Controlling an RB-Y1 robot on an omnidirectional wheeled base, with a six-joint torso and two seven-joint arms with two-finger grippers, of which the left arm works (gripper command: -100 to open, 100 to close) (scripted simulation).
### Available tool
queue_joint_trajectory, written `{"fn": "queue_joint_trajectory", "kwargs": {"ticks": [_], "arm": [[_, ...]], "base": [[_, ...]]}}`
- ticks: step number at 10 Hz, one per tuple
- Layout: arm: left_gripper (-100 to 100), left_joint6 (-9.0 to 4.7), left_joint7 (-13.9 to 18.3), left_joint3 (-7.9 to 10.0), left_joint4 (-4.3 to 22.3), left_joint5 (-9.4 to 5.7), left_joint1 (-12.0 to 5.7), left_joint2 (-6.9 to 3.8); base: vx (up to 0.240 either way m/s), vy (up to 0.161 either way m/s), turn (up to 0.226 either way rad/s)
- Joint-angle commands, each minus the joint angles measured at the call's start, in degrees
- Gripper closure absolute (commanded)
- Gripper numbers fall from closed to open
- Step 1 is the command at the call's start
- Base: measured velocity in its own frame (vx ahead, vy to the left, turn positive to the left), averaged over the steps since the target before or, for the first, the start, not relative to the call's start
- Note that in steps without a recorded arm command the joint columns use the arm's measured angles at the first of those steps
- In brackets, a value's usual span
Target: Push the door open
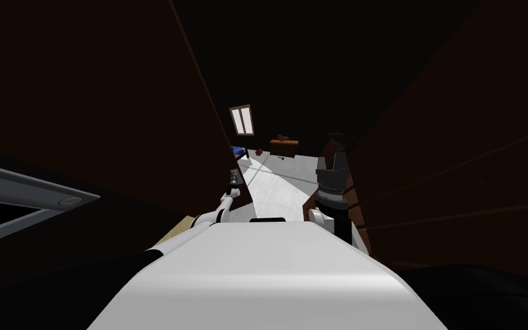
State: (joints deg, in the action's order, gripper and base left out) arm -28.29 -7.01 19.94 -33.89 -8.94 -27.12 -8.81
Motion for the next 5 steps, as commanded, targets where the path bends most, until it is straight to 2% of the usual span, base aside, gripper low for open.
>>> {"fn": "queue_joint_trajectory", "kwargs": {"ticks": [1,4,5], "arm": [[100,-0.05,-0.56,1.44,-0.49,-0.5,0.31,-0.89],[100,-0.01,-0.95,2.51,-0.45,-0.93,0.42,-1.35],[100,0.02,-1.29,3.45,-0.41,-1.3,0.51,-1.75]], "base": [[0.22,-0.101,0.087],[0.151,-0.075,0.048],[0.159,-0.047,0.041]]}}
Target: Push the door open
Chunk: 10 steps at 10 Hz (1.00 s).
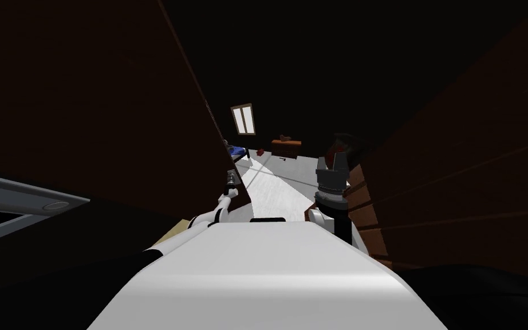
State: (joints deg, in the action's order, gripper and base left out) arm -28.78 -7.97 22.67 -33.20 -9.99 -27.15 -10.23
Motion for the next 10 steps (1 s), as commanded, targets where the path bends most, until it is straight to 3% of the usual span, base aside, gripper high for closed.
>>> {"fn": "queue_joint_trajectory", "kwargs": {"ticks": [1,4,6,10], "arm": [[100,0.51,-0.41,0.94,-1.09,-0.34,0.56,-0.42],[100,0.56,-0.91,2.32,-1.03,-0.89,0.7,-1.01],[100,0.25,-0.76,2.28,-0.4,-0.88,0.61,-1.2],[100,0.21,-1.58,4.3,-0.5,-1.65,0.96,-2.03]], "base": [[0.184,-0.072,0.061],[0.168,-0.09,0.06],[0.078,-0.025,0.026],[0.176,-0.029,0.045]]}}
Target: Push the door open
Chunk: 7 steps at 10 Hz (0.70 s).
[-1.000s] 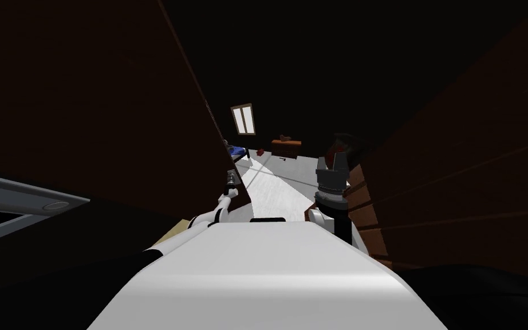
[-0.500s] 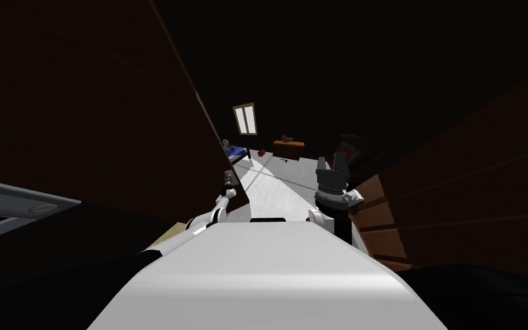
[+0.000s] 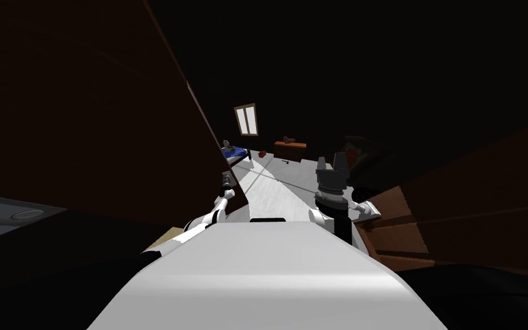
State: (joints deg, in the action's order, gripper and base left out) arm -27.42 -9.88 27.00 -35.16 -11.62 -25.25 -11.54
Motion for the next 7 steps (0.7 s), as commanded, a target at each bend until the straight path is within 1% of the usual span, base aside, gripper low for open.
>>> {"fn": "queue_joint_trajectory", "kwargs": {"ticks": [1,2,3,5,7], "arm": [[100,-1.21,-0.04,0.87,1.53,-0.35,-0.78,-1.08],[100,-1.25,-0.31,1.51,1.58,-0.59,-0.67,-1.33],[100,-1.25,-0.31,1.51,1.58,-0.59,-0.67,-1.33],[100,-1.35,-0.99,3.09,1.71,-1.18,-0.41,-1.97],[100,-1.42,-1.46,4.21,1.79,-1.6,-0.22,-2.42]], "base": [[0.143,0.001,0.03],[0.206,0.008,0.036],[0.151,-0.027,0.021],[0.17,-0.075,0.066],[0.189,-0.036,0.055]]}}
